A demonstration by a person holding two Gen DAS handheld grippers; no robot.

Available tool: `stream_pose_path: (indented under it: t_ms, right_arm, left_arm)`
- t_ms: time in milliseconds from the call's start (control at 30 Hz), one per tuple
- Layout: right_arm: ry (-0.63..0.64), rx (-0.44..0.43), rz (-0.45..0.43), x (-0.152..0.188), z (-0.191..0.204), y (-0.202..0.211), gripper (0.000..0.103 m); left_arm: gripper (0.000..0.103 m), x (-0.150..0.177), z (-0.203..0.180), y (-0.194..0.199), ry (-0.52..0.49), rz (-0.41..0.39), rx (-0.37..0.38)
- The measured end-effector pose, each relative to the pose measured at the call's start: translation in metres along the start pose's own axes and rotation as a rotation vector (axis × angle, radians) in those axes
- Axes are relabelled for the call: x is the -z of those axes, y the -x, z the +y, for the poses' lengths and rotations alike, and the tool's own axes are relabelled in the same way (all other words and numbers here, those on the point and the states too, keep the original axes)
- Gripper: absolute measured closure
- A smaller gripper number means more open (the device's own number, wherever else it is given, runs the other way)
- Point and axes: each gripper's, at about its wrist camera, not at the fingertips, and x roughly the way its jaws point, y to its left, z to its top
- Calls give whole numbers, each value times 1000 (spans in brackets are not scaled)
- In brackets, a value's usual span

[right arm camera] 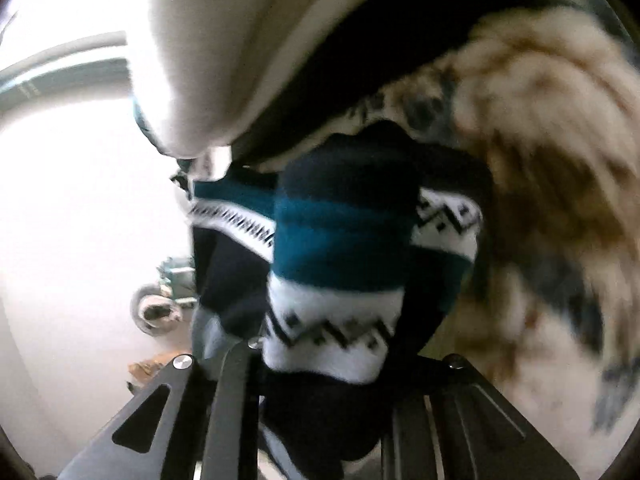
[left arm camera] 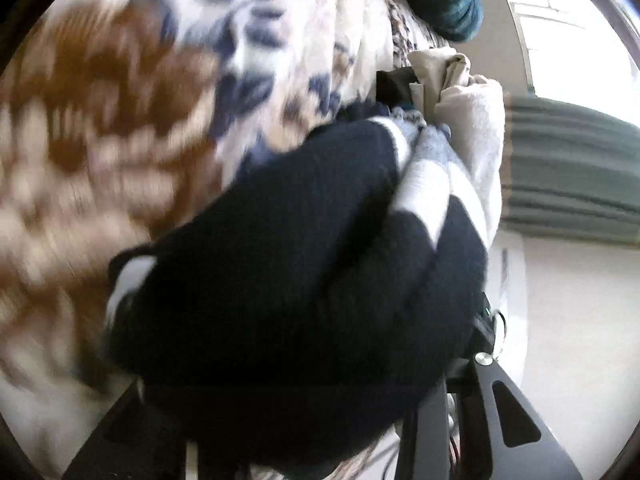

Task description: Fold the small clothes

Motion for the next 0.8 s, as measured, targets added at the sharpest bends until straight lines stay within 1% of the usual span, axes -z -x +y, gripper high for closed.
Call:
stream_pose_path:
  t_ms: [67,133,200,233,267,300,333,367,400,433,467,500,533,567,600,633,667,733,767,800]
  right_arm:
    - [-4,12,-29,26,3,14,86]
    - [-54,1,-62,64,3,26,87]
    - [-114,-1,-84,113,1,34,87]
    - [-146,-13,-85,135,1,35,87]
    - [-181,-17,-83,160,-1,35,87]
    - [-205,-1,-76,187,-1,31,87]
    - [-217,17,-58,207,0,20,86]
    - [-250,64,-26,226,-6,10,81]
    - [-279,95,-10,235,-14,3,78]
    - [-296,114,-7,240,-18,3,66]
    - [-305,148,3,244,-23,1,45]
    - [-312,183,14,245,-28,5,39]
    - [-311,179,14,246,-31,11,38]
    - [-303,161,10,245,-32,20,38]
    - [-295,164,-7,244,-34,36,37]
    - [-287,180,-17,240,-35,42,35]
    - [-264,218,-34,238,-34,60,35]
    - [-200,299,-70,226,-23,78,35]
    - [-175,315,-80,217,-15,80,35]
    - [-137,332,-89,207,-7,85,35]
  left_arm:
    - [70,-16,-15,7,-75,40,-27]
    - [70,-31,-26,14,-130,76,-32]
    - [70,-47,-36,21,-178,131,-50]
    - [69,-52,-38,18,-188,183,-58]
    - [68,-48,-24,19,-192,238,-89]
    - [66,-50,-19,13,-189,284,-124]
    - [62,-51,-14,9,-185,317,-146]
    - [52,-48,-6,5,-183,341,-180]
    - [46,-44,0,6,-188,345,-208]
    - [38,-38,5,10,-196,337,-221]
    - [37,-33,5,18,-205,324,-227]
    - [37,-28,4,26,-218,305,-245]
    - [37,-23,2,35,-225,282,-261]
    - [37,-15,-1,52,-248,230,-297]
    - [37,-8,-6,68,-282,177,-331]
    - [36,3,-11,89,-325,116,-376]
    - [30,14,-11,104,-348,74,-413]
    - [28,41,1,134,-394,-24,-558]
    - [28,50,9,140,-406,-43,-612]
    - [28,63,29,147,-406,-55,-686]
